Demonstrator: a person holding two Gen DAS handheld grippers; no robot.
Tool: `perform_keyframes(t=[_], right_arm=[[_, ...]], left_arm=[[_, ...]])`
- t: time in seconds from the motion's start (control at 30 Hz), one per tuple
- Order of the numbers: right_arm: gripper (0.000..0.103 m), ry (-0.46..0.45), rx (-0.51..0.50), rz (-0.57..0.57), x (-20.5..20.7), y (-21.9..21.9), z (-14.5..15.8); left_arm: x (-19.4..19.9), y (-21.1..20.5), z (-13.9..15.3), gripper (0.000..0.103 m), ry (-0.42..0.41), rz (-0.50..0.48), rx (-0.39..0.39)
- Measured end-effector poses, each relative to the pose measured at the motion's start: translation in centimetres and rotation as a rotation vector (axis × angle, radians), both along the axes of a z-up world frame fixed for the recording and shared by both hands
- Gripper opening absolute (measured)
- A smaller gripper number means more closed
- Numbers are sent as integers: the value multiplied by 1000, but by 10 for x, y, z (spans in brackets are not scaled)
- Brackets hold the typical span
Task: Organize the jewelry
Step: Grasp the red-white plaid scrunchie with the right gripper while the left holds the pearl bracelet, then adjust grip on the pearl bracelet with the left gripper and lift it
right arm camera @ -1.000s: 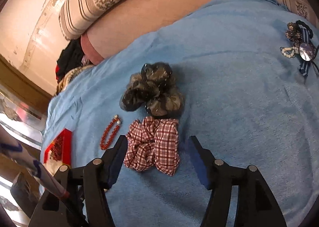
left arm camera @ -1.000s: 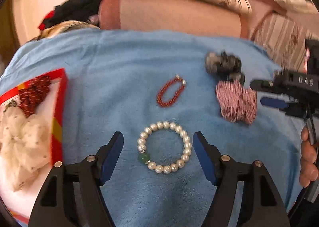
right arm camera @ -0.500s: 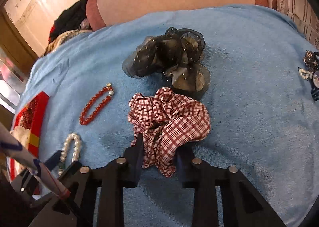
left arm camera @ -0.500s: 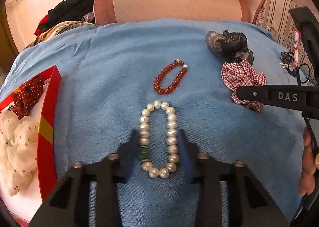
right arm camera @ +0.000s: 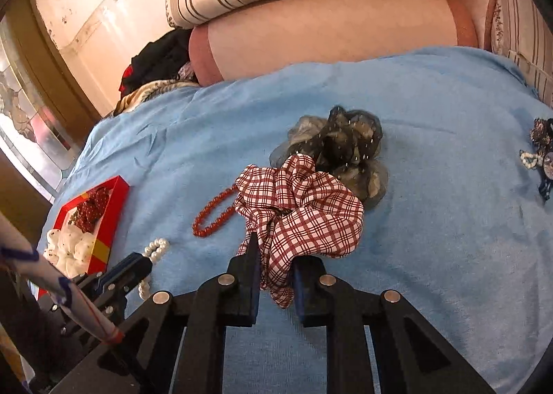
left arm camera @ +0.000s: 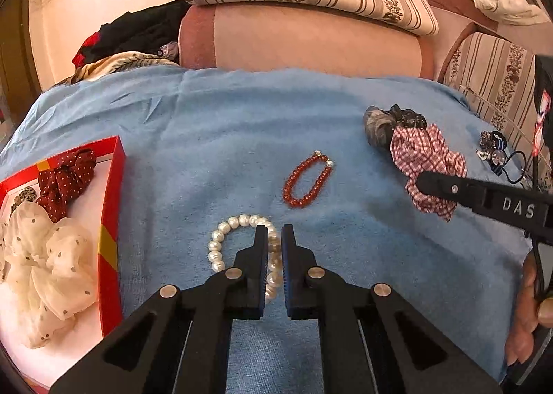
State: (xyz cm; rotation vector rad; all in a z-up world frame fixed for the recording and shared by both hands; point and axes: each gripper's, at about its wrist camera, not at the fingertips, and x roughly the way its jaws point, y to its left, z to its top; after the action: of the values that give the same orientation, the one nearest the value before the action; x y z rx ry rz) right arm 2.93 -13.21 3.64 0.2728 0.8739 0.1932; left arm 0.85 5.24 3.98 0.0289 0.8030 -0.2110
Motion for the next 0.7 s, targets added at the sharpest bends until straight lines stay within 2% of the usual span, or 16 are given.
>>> perform_keyframes(t=[0.5,0.53,0.57,0.7], right_arm=[[17,-38,14,26,-5,7,6],[17,-42,13,27,-6,8,7],[17,-47,12,28,-6,8,7],[17,-55,9,35,-8,11,8]], left_arm=[[-7,-4,8,7,-67,-3,43],[-7,-4,9,6,-72,-3,49],[-8,-5,10,1,-81,0,55],[-10,-5,13,1,-100,-1,70]])
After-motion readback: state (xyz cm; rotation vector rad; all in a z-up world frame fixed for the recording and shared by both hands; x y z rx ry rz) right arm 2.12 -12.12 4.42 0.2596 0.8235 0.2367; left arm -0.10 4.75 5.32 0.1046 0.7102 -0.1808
